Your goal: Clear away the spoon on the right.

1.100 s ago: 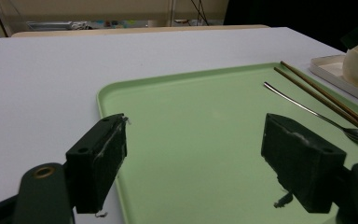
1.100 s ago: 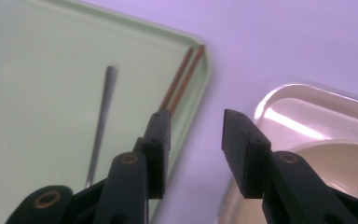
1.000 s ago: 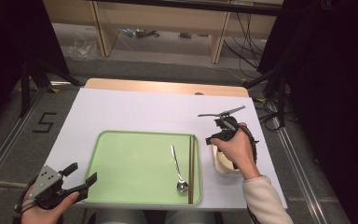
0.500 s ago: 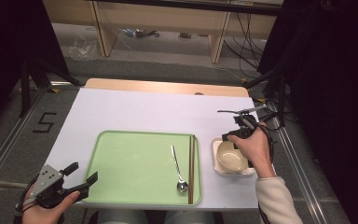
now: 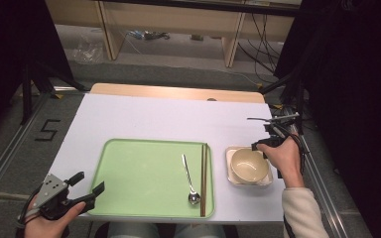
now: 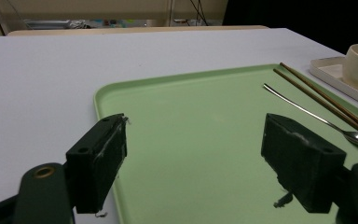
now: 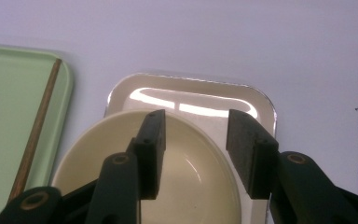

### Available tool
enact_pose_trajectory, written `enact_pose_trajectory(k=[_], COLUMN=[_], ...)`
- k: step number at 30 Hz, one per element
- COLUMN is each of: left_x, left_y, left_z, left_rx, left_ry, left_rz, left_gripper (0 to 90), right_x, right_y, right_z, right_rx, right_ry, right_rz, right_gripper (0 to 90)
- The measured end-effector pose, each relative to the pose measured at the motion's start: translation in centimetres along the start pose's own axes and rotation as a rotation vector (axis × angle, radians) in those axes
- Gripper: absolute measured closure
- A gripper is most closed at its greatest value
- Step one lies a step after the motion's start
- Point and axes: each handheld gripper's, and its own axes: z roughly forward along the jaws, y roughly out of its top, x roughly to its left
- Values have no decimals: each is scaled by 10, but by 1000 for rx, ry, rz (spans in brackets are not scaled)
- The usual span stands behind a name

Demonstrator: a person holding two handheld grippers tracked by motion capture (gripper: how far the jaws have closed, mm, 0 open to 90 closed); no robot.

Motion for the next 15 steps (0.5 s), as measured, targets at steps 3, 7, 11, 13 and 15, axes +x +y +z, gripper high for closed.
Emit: enact_pose_trajectory(k=[3,7,11,13,15], left_x=[0,-1,0,0,0], left_y=[0,0,0,0,0], left_z=[0,0,-1,0,0], left_rx=[0,5,4,4,0], left_ry=[0,6,7,8,1], left_rz=[-1,2,1,1,-2], left_gripper=[219,219,219,220,219], right_x=[-6,-8,-10,-10,-11], right_y=[-1,-2,-2,-2,-2], right_z=[0,0,2,2,2], right_rx=[0,5,12,14,14], right_ry=[6,-5,0,1,-2], right_rz=[8,26,12,13,13], right_gripper=[581,576,574,573,572])
